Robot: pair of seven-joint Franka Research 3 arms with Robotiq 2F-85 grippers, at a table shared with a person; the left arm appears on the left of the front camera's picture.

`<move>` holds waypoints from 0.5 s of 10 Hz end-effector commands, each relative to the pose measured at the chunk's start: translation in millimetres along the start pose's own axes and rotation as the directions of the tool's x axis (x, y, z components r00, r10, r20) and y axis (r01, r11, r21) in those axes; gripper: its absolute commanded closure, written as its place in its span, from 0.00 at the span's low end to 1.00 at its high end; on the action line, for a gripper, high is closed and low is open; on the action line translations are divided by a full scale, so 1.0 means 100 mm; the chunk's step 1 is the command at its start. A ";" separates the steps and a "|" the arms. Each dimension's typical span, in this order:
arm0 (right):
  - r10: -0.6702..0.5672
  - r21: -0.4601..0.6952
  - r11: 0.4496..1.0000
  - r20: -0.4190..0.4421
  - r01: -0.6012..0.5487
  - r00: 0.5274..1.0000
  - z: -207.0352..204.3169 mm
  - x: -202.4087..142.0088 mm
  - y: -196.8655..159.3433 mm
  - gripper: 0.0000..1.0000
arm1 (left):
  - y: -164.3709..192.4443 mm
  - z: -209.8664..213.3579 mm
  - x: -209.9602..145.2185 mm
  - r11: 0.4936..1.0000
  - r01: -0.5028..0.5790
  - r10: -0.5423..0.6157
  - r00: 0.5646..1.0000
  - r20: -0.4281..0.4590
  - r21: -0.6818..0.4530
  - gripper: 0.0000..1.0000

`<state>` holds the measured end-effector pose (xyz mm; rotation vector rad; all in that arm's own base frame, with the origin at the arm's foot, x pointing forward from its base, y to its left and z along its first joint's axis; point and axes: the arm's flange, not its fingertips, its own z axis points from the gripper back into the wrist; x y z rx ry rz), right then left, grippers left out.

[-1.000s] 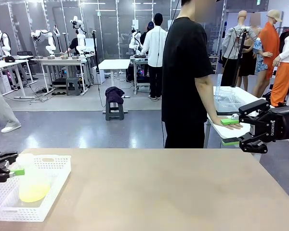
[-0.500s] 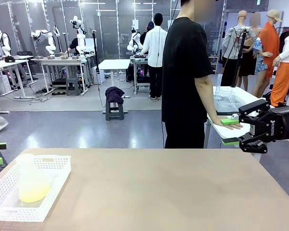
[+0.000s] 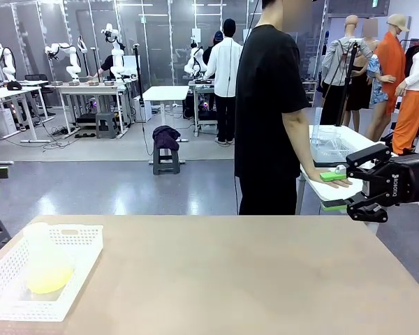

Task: Prepare the solutions needed for the experiment.
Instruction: When the human places the Big flask in the center of the table, pick up the Big flask and place it in the left Organizing basket.

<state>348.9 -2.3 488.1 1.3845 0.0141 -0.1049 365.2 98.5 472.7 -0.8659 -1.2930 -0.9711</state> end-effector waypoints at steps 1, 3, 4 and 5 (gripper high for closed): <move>0.017 0.016 1.000 0.004 -0.017 1.000 -0.01 -0.01 0.01 0.43 | -0.12 -0.39 0.18 0.993 -0.083 0.080 0.996 -0.032 -0.081 0.00; 0.017 0.016 1.000 0.004 -0.017 1.000 -0.01 -0.01 0.01 0.43 | -0.09 -0.89 0.31 0.907 -0.363 0.346 0.932 -0.113 -0.214 0.00; 0.017 0.016 1.000 0.004 -0.017 1.000 -0.01 -0.01 0.01 0.43 | -0.08 -1.07 0.38 0.829 -0.523 0.510 0.852 -0.114 -0.198 0.00; 0.017 0.016 1.000 0.004 -0.017 1.000 -0.01 -0.01 0.01 0.43 | -0.08 -1.19 0.41 0.771 -0.624 0.610 0.781 -0.134 -0.126 0.00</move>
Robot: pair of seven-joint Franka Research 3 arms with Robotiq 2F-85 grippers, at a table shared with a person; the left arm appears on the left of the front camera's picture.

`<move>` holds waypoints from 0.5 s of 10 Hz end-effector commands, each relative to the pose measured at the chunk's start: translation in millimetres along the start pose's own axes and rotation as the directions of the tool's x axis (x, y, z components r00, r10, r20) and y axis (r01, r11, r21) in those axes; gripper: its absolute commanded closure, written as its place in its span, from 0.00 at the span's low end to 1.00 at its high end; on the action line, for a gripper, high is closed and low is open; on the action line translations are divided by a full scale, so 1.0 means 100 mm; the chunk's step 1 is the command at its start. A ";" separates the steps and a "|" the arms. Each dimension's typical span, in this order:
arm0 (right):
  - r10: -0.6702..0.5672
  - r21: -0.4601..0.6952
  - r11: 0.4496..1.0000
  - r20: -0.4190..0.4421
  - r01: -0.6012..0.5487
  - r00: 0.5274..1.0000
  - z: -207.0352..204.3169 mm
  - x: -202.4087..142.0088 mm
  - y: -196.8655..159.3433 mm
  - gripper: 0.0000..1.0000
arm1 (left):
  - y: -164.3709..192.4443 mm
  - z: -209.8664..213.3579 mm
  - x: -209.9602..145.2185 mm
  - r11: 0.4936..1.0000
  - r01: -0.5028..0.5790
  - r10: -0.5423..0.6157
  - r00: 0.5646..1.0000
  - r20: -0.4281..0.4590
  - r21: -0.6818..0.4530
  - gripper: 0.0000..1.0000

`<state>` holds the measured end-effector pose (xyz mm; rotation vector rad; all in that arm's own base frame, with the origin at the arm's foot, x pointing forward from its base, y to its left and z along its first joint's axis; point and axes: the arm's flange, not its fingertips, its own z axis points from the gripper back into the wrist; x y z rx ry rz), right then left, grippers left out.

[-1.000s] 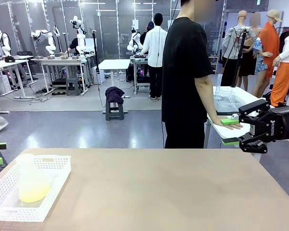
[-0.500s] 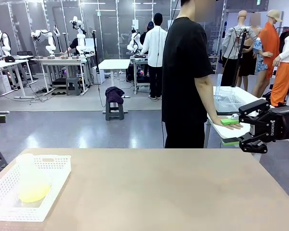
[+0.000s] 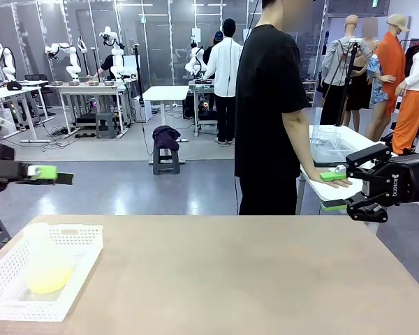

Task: Prepare the solutions needed for the experiment.
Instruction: When the human places the Big flask in the center of the table, pick up the Big flask and place it in the left Organizing basket.

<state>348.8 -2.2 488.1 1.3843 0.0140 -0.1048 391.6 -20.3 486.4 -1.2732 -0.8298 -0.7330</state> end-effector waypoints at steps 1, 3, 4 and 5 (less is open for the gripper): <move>0.017 0.016 1.000 0.005 -0.017 1.000 -0.01 -0.01 0.01 0.43 | 0.04 -0.10 0.19 0.973 -0.227 0.226 0.974 0.025 0.047 0.00; 0.017 0.016 1.000 0.005 -0.017 1.000 -0.01 -0.01 0.01 0.43 | 0.18 -0.21 0.08 0.915 -0.404 0.402 0.912 0.078 0.006 0.00; 0.017 0.016 1.000 0.005 -0.017 1.000 -0.01 -0.01 0.01 0.43 | 0.23 -0.22 0.01 0.882 -0.471 0.469 0.880 0.072 0.020 0.00; 0.017 0.016 1.000 0.005 -0.017 1.000 -0.01 -0.01 0.01 0.43 | 0.25 -0.20 -0.06 0.818 -0.575 0.574 0.817 0.060 -0.007 0.00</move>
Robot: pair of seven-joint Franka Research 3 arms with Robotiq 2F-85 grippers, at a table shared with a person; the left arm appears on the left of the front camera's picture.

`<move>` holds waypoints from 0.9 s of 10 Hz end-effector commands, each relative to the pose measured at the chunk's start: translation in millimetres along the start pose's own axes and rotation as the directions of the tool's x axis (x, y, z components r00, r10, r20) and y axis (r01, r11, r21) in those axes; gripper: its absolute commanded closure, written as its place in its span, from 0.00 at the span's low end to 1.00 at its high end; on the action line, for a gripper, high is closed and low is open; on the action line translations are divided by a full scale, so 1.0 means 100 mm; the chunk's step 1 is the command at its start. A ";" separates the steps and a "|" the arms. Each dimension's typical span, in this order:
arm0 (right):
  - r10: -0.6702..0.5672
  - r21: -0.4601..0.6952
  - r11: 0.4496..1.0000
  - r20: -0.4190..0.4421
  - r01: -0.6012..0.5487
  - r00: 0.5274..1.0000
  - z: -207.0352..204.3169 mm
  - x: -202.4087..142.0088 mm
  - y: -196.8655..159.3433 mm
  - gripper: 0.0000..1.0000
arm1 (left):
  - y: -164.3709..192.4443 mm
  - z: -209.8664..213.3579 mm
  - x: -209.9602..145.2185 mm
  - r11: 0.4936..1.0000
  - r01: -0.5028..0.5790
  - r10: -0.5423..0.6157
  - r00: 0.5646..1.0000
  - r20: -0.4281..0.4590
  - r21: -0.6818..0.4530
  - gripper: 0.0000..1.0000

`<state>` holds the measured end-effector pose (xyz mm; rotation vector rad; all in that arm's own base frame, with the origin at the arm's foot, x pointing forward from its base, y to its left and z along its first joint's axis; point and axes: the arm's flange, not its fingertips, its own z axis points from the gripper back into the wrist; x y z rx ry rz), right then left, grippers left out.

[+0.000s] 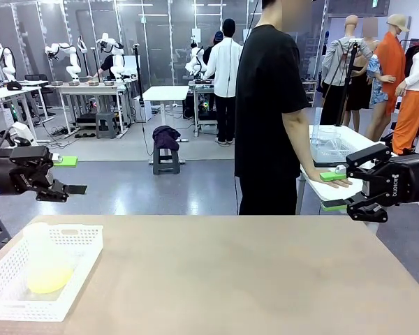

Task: Prepare the solutions needed for the experiment.
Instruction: When the human places the Big flask in the center of the table, pick up the Big flask and place it in the left Organizing basket.

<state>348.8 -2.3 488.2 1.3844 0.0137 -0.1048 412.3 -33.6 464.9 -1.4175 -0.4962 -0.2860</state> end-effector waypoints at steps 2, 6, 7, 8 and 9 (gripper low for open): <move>0.017 0.016 1.000 0.004 -0.017 1.000 -0.01 -0.01 0.01 0.43 | 0.01 0.08 -0.08 0.992 -0.119 0.119 0.993 -0.003 -0.045 0.00; 0.017 0.016 1.000 0.004 -0.017 1.000 -0.01 -0.01 0.01 0.43 | 0.09 0.06 -0.09 0.993 -0.115 0.116 0.993 0.001 -0.033 0.00; 0.017 0.016 1.000 0.004 -0.017 1.000 -0.01 -0.01 0.01 0.43 | 0.09 0.06 -0.09 0.993 -0.115 0.116 0.993 0.001 -0.033 0.00; 0.017 0.016 1.000 0.004 -0.017 1.000 -0.01 -0.01 0.01 0.43 | 0.09 0.06 -0.09 0.993 -0.115 0.116 0.993 0.001 -0.033 0.00; 0.017 0.016 1.000 0.004 -0.017 1.000 -0.01 -0.01 0.01 0.43 | 0.09 0.06 -0.09 0.993 -0.115 0.116 0.993 0.001 -0.033 0.00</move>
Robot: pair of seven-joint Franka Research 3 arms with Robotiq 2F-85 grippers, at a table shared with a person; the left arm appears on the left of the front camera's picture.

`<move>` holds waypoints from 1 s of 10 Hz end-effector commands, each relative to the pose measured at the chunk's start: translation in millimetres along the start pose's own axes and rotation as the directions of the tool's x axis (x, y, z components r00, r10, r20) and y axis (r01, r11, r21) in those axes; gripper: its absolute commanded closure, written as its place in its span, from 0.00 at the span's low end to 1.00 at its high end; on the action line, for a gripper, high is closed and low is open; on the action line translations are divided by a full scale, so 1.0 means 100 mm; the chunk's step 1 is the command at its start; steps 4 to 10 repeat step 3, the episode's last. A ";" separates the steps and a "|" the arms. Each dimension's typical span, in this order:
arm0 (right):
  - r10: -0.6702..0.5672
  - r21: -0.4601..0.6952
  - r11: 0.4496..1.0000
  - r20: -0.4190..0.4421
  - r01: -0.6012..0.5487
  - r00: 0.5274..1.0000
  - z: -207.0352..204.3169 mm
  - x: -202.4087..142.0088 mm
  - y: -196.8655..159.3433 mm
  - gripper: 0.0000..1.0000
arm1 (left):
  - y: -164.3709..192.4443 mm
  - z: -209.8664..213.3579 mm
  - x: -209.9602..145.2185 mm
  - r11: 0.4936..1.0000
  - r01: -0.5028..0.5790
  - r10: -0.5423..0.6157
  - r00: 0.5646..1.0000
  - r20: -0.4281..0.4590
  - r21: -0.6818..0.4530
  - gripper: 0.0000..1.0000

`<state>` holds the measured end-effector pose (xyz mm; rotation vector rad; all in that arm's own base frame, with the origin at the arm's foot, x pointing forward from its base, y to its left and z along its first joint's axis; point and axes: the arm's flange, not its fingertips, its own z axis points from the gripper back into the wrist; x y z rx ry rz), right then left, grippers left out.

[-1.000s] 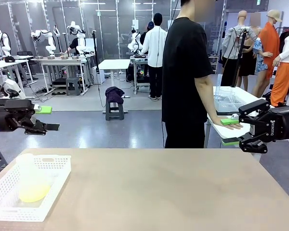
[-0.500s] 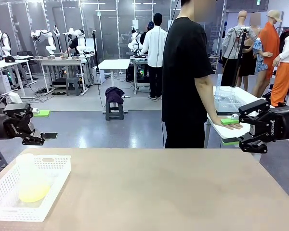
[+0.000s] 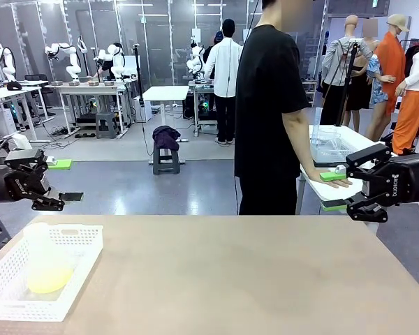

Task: Prepare the solutions needed for the experiment.
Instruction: When the human places the Big flask in the center of the table, pick up the Big flask and place it in the left Organizing basket.

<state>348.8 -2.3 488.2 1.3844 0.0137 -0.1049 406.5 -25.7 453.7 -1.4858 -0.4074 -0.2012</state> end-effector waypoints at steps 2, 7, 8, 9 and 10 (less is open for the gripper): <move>0.017 0.016 1.000 0.004 -0.017 1.000 -0.01 -0.01 0.01 0.43 | 0.01 -0.02 0.01 1.000 0.003 -0.003 1.000 0.002 0.013 0.00; 0.017 0.016 1.000 0.004 -0.017 1.000 -0.01 -0.01 0.01 0.43 | 0.01 -0.02 0.01 1.000 0.003 -0.003 1.000 0.002 0.013 0.00; 0.017 0.016 1.000 0.004 -0.017 1.000 -0.01 -0.01 0.01 0.43 | 0.01 -0.02 0.01 1.000 0.003 -0.003 1.000 0.002 0.013 0.00; 0.017 0.016 1.000 0.004 -0.017 1.000 -0.01 -0.01 0.01 0.43 | 0.01 -0.02 0.01 1.000 0.003 -0.003 1.000 0.002 0.013 0.00; 0.017 0.016 1.000 0.004 -0.017 1.000 -0.01 -0.01 0.01 0.43 | 0.01 -0.02 0.01 1.000 0.003 -0.003 1.000 0.002 0.013 0.00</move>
